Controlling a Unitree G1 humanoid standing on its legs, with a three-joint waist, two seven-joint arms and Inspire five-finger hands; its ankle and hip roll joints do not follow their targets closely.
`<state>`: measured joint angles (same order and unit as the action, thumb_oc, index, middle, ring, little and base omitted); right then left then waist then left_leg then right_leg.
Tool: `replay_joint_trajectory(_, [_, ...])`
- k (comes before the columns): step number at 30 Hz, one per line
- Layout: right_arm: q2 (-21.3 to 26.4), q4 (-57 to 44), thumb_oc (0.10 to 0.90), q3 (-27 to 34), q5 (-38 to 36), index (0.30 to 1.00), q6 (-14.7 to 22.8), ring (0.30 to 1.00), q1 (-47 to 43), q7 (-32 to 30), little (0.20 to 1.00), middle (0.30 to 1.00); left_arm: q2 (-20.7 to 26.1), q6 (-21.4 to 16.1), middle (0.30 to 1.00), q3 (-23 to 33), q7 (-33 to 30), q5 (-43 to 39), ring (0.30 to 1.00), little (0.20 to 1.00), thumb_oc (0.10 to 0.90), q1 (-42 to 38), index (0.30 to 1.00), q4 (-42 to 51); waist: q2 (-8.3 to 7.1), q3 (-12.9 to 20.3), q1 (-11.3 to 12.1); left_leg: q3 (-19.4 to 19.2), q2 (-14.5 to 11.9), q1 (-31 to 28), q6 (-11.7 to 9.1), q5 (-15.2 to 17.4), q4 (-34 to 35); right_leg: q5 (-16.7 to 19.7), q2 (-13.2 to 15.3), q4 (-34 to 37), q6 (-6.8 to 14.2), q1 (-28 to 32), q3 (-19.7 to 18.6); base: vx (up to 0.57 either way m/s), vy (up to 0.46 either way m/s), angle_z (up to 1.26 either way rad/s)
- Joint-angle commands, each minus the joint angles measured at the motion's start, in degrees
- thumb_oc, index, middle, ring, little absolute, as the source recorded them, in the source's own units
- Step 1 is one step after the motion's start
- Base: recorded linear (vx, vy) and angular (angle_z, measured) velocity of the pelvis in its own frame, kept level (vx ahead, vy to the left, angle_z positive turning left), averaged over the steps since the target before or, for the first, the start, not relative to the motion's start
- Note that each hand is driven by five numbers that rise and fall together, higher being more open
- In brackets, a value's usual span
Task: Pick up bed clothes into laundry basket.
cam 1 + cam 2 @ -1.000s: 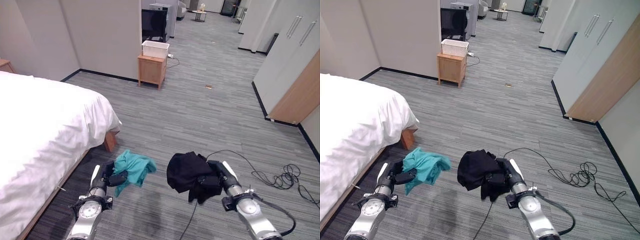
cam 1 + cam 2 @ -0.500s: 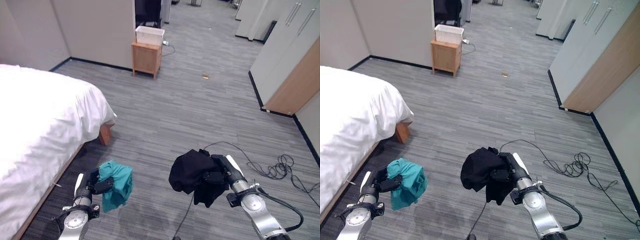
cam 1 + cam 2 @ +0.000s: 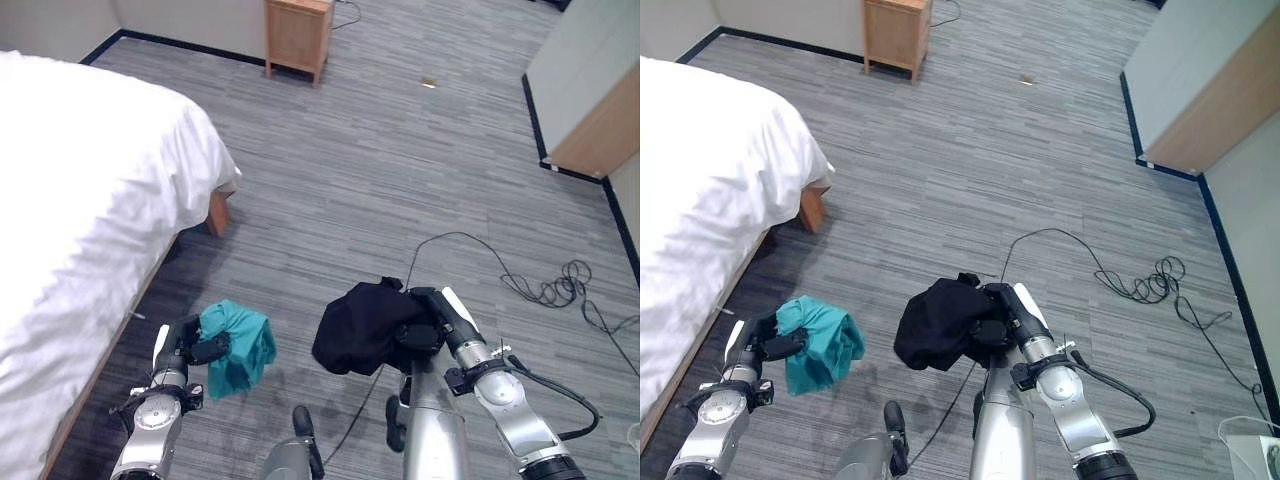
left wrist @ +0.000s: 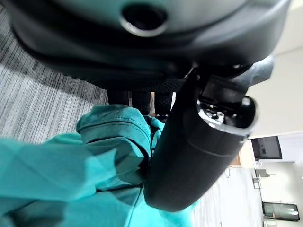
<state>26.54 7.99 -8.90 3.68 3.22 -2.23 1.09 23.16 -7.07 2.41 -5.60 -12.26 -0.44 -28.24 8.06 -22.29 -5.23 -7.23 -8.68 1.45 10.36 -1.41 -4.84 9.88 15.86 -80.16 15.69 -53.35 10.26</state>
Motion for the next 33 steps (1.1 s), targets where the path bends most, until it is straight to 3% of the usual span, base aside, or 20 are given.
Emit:
replay_joint_trajectory(1, [3.07, -1.72, 0.4, 3.97, -2.26, 0.3, 4.51, 0.3, -5.9, -3.33, 0.3, 0.3, 3.72, -5.62, 0.3, -1.82, -0.31, -1.41, 0.3, 0.3, 0.4, 1.56, 0.3, 5.07, -2.11, 8.76, -0.84, -0.8, -6.27, -14.38, -11.02, 2.11, 7.21, -0.35, -2.37, 8.87, -0.73, -0.29, 2.65, 0.18, -0.075, 0.56])
replay_joint_trajectory(2, [3.5, -1.68, 0.4, 4.73, -2.91, 0.3, 4.4, 0.3, -5.4, -3.17, 0.3, 0.3, 3.92, -5.72, 0.3, -1.83, 0.07, -1.69, 0.3, 0.3, 0.4, 1.42, 0.3, 4.98, -3.91, 9.75, -1.56, 0.19, -4.3, -13.14, -11.24, 2.57, 6.77, 3.05, -4.28, 24.67, -1.1, 6.02, 3.87, 0.27, -0.082, 0.62])
replay_joint_trajectory(3, [3.79, -1.33, 0.4, 5.16, -3.24, 0.3, 4.21, 0.3, -4.97, -3.11, 0.3, 0.3, 3.82, -5.77, 0.3, -1.86, 0.35, -1.74, 0.3, 0.3, 0.4, 1.65, 0.3, 4.66, -5.03, 9.57, -1.99, 0.37, -2.96, -15.24, -11.45, 4.55, 7.18, 2.83, -6.5, 33.98, -1.14, 12.56, 3.95, 0.32, -0.207, 0.39])
replay_joint_trajectory(4, [4.09, -0.48, 0.4, 6.54, -3.77, 0.3, 4.26, 0.3, -4.05, -3.16, 0.3, 0.3, 4.22, -5.74, 0.3, -1.38, 0.64, -1.36, 0.3, 0.3, 0.4, 2.08, 0.3, 4.88, -9.36, 12.2, -2.05, 1.11, 1.76, -14.27, -11.74, 5.57, 6.97, 5.27, -6.54, 51.17, -2.28, 23.15, 3.74, 0.41, -0.195, 0.55])
replay_joint_trajectory(6, [4.29, 0.08, 0.4, 8.18, -4.29, 0.3, 4.02, 0.3, -2.28, -3.06, 0.3, 0.3, 4.14, -5.57, 0.3, -0.47, 1.15, -0.9, 0.3, 0.3, 0.4, 2.9, 0.3, 4.46, -12.13, 13.72, -1.21, 0.1, 4.51, -16.9, -12.38, 9.02, 7.0, 2.84, -6.91, 66.06, -3.38, 33.71, 5.89, 0.38, -0.166, 0.57])
replay_joint_trajectory(8, [5.61, 0.75, 0.4, 9.58, -4.27, 0.3, 3.87, 0.3, -0.24, -2.59, 0.3, 0.3, 3.82, -5.47, 0.3, 0.85, 1.0, 0.01, 0.3, 0.3, 0.4, 4.13, 0.3, 2.09, -13.02, 16.53, -2.15, -0.9, 6.69, -20.27, -14.03, 11.78, 6.78, 1.82, -7.47, 77.98, -5.14, 40.6, 7.1, 0.52, -0.106, 0.96])
replay_joint_trajectory(9, [5.69, 0.82, 0.4, 9.43, -4.3, 0.3, 3.9, 0.3, -0.26, -2.62, 0.3, 0.3, 3.72, -5.53, 0.3, 0.9, 0.96, 0.07, 0.3, 0.3, 0.4, 4.21, 0.3, 2.02, -12.79, 16.42, -2.21, -0.95, 6.45, -20.49, -14.11, 11.97, 6.69, 1.93, -7.75, 78.4, -5.17, 41.06, 7.2, 0.47, -0.069, 0.56])
replay_joint_trajectory(10, [6.34, 0.18, 0.4, 10.07, -4.94, 0.3, 3.93, 0.3, 0.07, -2.32, 0.3, 0.3, 3.08, -5.97, 0.3, 0.98, 1.09, -0.42, 0.3, 0.3, 0.4, 4.65, 0.3, 2.18, -11.46, 16.58, -2.85, 0.33, 5.87, -20.4, -15.83, 9.78, 4.03, 1.87, -8.61, 80.87, -5.52, 43.1, 6.01, 0.28, -0.061, -0.04])
replay_joint_trajectory(12, [7.4, 0.58, 0.4, 9.34, -5.13, 0.3, 3.4, 0.3, -1.25, -2.32, 0.3, 0.3, 1.69, -5.81, 0.3, 0.4, 0.74, -1.5, 0.3, 0.3, 0.4, 4.14, 0.3, -0.38, -10.01, 16.01, -3.01, -0.02, 5.57, -17.87, -20.3, 1.85, -6.37, 1.65, -7.55, 80.84, -7.45, 45.36, 7.58, 0.37, -0.083, -0.01])
replay_joint_trajectory(14, [8.06, 0.74, 0.4, 9.15, -5.76, 0.3, 3.94, 0.3, -2.98, -3.13, 0.3, 0.3, 1.42, -6.01, 0.3, -0.38, 1.34, -1.41, 0.3, 0.3, 0.4, 3.88, 0.3, -0.62, -9.5, 15.08, -2.49, -1.12, 3.0, -13.27, -24.85, -3.76, -19.92, -0.24, -7.59, 83.31, -9.68, 49.45, 8.65, 0.33, -0.157, -0.13])
replay_joint_trajectory(15, [8.52, 1.34, 0.4, 8.88, -6.53, 0.3, 4.47, 0.3, -4.49, -3.63, 0.3, 0.3, 2.22, -6.32, 0.3, -1.13, 1.55, -0.35, 0.3, 0.3, 0.4, 3.96, 0.3, 0.18, -10.48, 14.32, -1.7, -0.82, 3.27, -9.37, -25.25, -6.48, -27.32, -1.13, -7.09, 83.9, -10.57, 51.02, 8.05, 0.35, -0.238, 0.03])
replay_joint_trajectory(17, [9.17, 1.58, 0.4, 8.26, -6.83, 0.3, 4.29, 0.3, -6.54, -3.91, 0.3, 0.3, 2.86, -6.27, 0.3, -1.62, 1.23, 0.78, 0.3, 0.3, 0.4, 3.38, 0.3, 0.02, -12.37, 13.19, -0.47, -2.74, 2.52, -2.79, -23.3, -4.47, -33.71, -3.02, -6.17, 85.1, -10.84, 53.63, 6.48, 0.29, -0.183, -0.51])
replay_joint_trajectory(19, [9.25, 1.8, 0.4, 7.38, -7.1, 0.3, 4.08, 0.3, -6.93, -3.7, 0.3, 0.3, 3.59, -6.36, 0.3, -1.26, 0.97, 1.19, 0.3, 0.3, 0.4, 3.03, 0.3, 0.33, -11.62, 12.63, 0.77, -4.69, -0.77, 0.61, -21.57, -3.27, -29.32, -4.14, -6.18, 85.02, -10.56, 54.98, 4.85, 0.29, 0.01, -0.79])
replay_joint_trajectory(22, [9.24, 1.31, 0.4, 6.48, -6.72, 0.3, 4.49, 0.3, -6.31, -2.94, 0.3, 0.3, 5.2, -6.74, 0.3, -1.24, 0.93, 2.48, 0.3, 0.3, 0.4, 2.31, 0.3, 1.94, -10.19, 12.98, 2.47, -4.32, 1.13, 1.91, -18.64, -0.4, -14.85, -6.23, -8.19, 85.16, -9.61, 57.03, 2.36, 0.38, 0.049, -0.63])
replay_joint_trajectory(24, [9.27, 1.48, 0.4, 5.62, -6.2, 0.3, 4.76, 0.3, -6.03, -2.45, 0.3, 0.3, 6.35, -7.18, 0.3, -1.25, 0.62, 3.11, 0.3, 0.3, 0.4, 1.56, 0.3, 3.3, -9.16, 13.55, 3.99, -2.87, 4.12, 4.61, -17.42, -2.65, -3.39, -7.77, -9.72, 85.16, -8.97, 58.68, 0.35, 0.33, 0.048, -0.57])
replay_joint_trajectory(25, [9.28, 1.54, 0.4, 5.62, -6.19, 0.3, 4.8, 0.3, -5.98, -2.46, 0.3, 0.3, 6.33, -7.13, 0.3, -1.29, 0.6, 3.13, 0.3, 0.3, 0.4, 1.63, 0.3, 3.36, -9.28, 13.7, 4.04, -2.94, 4.35, 4.04, -17.47, -2.93, -2.4, -8.02, -9.57, 85.16, -8.93, 58.76, 0.31, 0.41, 0.013, -0.51])
replay_joint_trajectory(26, [9.13, 2.14, 0.4, 4.53, -5.67, 0.3, 5.06, 0.3, -6.24, -2.53, 0.3, 0.3, 7.19, -7.7, 0.3, -1.61, -0.04, 3.42, 0.3, 0.3, 0.4, 0.22, 0.3, 4.74, -8.5, 13.53, 5.78, -0.38, 5.38, 8.01, -17.48, -6.72, 3.39, -9.87, -11.19, 85.16, -9.26, 61.35, -1.83, 0.44, -0.024, -0.46])
replay_joint_trajectory(28, [8.43, 1.96, 0.4, 3.72, -5.39, 0.3, 5.21, 0.3, -6.55, -2.4, 0.3, 0.3, 7.76, -8.12, 0.3, -1.49, -0.44, 3.22, 0.3, 0.3, 0.4, -0.62, 0.3, 7.29, -8.75, 13.19, 7.1, 1.47, 6.75, 9.51, -17.55, -8.0, 4.82, -11.56, -12.05, 85.16, -9.61, 63.78, -3.85, 0.49, -0.031, -0.59])
replay_joint_trajectory(31, [6.64, 1.68, 0.4, 2.13, -3.75, 0.3, 4.84, 0.3, -6.42, -1.18, 0.3, 0.3, 6.92, -8.14, 0.3, -0.94, 0.51, 1.77, 0.3, 0.3, 0.4, -0.29, 0.3, 11.79, -7.99, 15.54, 8.18, 2.63, 6.85, 5.54, -16.43, -8.56, 8.03, -13.2, -13.0, 85.07, -9.53, 66.18, -5.79, 0.39, 0.029, -0.92])
replay_joint_trajectory(33, [6.05, 1.63, 0.4, 1.45, -3.3, 0.3, 4.9, 0.3, -6.72, -1.27, 0.3, 0.3, 6.78, -8.31, 0.3, -1.56, 0.78, 1.18, 0.3, 0.3, 0.4, -0.88, 0.3, 13.51, -8.33, 15.72, 8.47, 2.81, 6.69, 5.04, -16.11, -8.62, 7.83, -13.52, -12.63, 82.67, -9.61, 66.76, -6.18, 0.26, 0.018, -0.27])
